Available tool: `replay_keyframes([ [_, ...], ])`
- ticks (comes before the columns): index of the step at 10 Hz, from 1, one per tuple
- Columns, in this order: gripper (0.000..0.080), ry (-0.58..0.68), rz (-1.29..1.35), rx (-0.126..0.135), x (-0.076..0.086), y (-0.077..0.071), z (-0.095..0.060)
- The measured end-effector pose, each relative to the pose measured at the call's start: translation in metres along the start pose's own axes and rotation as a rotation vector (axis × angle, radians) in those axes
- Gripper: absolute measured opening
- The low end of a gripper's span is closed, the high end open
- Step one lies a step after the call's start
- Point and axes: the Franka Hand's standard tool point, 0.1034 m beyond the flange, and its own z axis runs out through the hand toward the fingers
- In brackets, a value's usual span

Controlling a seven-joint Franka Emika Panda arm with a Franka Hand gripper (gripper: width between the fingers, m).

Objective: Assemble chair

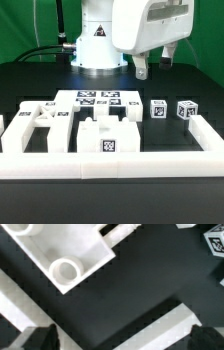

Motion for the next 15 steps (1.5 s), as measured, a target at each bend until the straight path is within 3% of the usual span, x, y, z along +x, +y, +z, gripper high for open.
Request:
replay_keyframes([
  [6,0.0650,0.000,-0.001,0.002,0.000,0.001,0.001],
  [11,0.0650,-0.008,-0.102,0.029,-0.036,0.036,0.051],
  [15,0.0650,-0.010,0.032,0.030,-0.034,0.034,0.051],
])
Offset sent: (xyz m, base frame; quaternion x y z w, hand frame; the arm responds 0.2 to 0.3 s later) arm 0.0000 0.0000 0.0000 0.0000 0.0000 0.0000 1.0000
